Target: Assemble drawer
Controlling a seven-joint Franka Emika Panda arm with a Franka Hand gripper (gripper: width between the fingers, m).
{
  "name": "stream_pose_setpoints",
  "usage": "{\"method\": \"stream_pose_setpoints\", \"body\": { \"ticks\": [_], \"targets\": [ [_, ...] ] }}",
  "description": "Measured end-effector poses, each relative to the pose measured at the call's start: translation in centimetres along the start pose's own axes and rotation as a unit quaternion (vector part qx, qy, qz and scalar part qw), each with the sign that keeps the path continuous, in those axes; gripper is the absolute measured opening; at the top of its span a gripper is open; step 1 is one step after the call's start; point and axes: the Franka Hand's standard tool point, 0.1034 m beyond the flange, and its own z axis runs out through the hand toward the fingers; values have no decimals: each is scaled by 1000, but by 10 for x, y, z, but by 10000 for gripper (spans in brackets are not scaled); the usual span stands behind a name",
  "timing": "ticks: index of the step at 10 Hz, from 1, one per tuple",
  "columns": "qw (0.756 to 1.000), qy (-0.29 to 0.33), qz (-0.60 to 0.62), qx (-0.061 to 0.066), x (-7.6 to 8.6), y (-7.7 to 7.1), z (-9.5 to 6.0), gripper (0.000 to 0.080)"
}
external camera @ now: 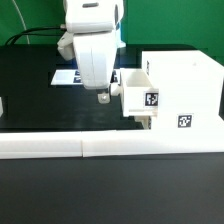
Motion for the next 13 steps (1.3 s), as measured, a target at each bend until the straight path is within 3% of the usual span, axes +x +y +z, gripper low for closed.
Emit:
{"method": "stream_pose_setpoints", "body": {
  "ticks": [1, 3, 4, 9, 11, 13],
  "targets": [
    [999, 0, -51, -2, -10, 3, -1, 649],
    [996, -3, -83, 12, -18, 11, -8, 649],
    [995, -10, -94, 17, -17, 16, -10, 649],
    [996, -17, -89, 16, -14, 22, -14, 649],
    [995, -16, -96, 20, -1, 32, -26, 649],
    [995, -12, -97, 24, 14, 33, -24, 649]
  ]
}}
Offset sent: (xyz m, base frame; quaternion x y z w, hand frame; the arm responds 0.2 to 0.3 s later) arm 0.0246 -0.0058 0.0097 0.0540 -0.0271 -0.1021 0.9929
